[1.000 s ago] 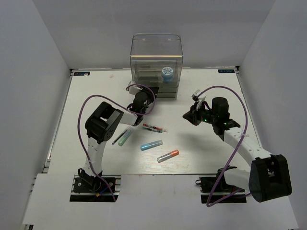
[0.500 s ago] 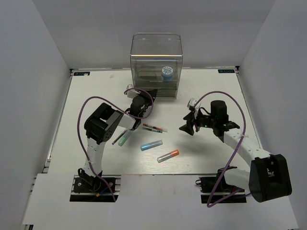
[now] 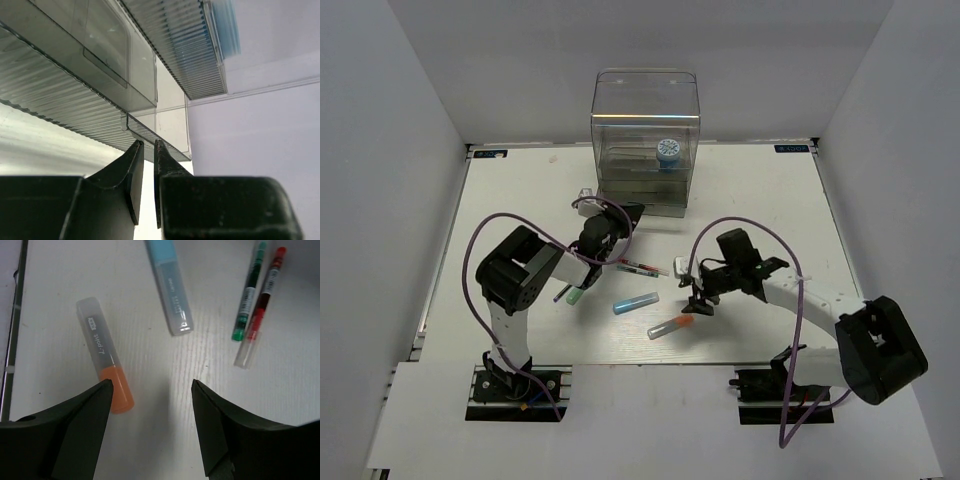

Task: Sort the stationery into containers
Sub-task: Open the drawer in the storage box, then pick up the pen from the center of the board.

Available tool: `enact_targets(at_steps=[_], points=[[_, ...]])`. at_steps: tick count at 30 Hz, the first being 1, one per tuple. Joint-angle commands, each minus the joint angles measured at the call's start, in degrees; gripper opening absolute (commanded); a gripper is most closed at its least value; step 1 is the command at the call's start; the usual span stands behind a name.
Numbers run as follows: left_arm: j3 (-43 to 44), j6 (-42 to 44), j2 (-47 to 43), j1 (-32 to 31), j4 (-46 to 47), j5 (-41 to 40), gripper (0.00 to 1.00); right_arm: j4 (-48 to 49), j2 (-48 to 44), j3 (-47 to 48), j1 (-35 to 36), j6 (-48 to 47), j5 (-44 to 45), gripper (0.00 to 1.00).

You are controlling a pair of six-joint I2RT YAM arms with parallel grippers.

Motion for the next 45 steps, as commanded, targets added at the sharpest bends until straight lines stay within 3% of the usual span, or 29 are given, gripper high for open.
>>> enact_targets(at_steps=[1, 2, 10, 13, 18, 21, 23, 28, 29, 32, 37, 40, 45], points=[[-0.81, 2.64, -3.88, 0.14, -2.43, 0.47, 0.00, -1.81, 1.49, -0.33, 3.59, -5.81, 3.07, 0.70], [-0.81, 2.64, -3.88, 0.14, -3.65, 1.08, 0.00, -2.42, 2.02, -0.16, 4.64, -6.43, 3.77, 0.70], [-0.29, 2.64, -6.59, 0.14, -8.05, 2.14, 0.61, -5.15, 5.35, 0.72, 10.10, -10.12, 8.26, 0.69], [-0.29, 2.64, -8.97, 0.14, -11.74, 2.75, 0.75, -6.29, 6.50, 1.16, 11.85, -11.70, 10.10, 0.69], [-2.92, 3.26, -14.06, 0.14, -17.62, 3.29, 0.81, -5.07, 8.70, 1.42, 13.88, -12.06, 13.35, 0.66], [-5.73, 3.26, -20.21, 1.19, -24.30, 3.81, 0.81, -4.54, 9.93, 1.43, 15.46, -12.15, 15.99, 0.65], [-6.35, 5.18, -26.01, 1.19, -32.81, 2.77, 0.84, -4.62, 10.63, 1.43, 15.99, -12.41, 17.04, 0.58], [-1.00, 17.04, -34.63, 1.72, -63.17, -2.95, 0.99, -8.65, 11.25, 2.48, 16.69, -14.25, 16.79, 0.27], [1.27, 19.06, -35.25, 2.24, -66.47, -2.95, 0.99, -10.32, 11.34, 2.57, 17.13, -14.69, 16.61, 0.18], [3.76, 24.43, -37.18, 2.25, -76.48, -2.25, 0.99, -12.79, 8.80, 3.01, 17.05, -15.83, 16.78, 0.07], [3.15, 29.97, -40.61, 2.25, -82.67, -3.03, 0.99, -13.06, 1.15, 11.07, 16.43, -14.35, 20.29, 0.00], [3.14, 35.49, -41.23, 2.25, -85.31, -4.97, 0.99, -11.49, 2.27, 16.97, 16.08, -9.88, 25.74, 0.00], [3.67, 37.89, -40.71, 2.25, -89.34, -6.46, 0.99, 4.64, 7.02, 21.64, 15.47, -7.75, 42.15, 0.00]])
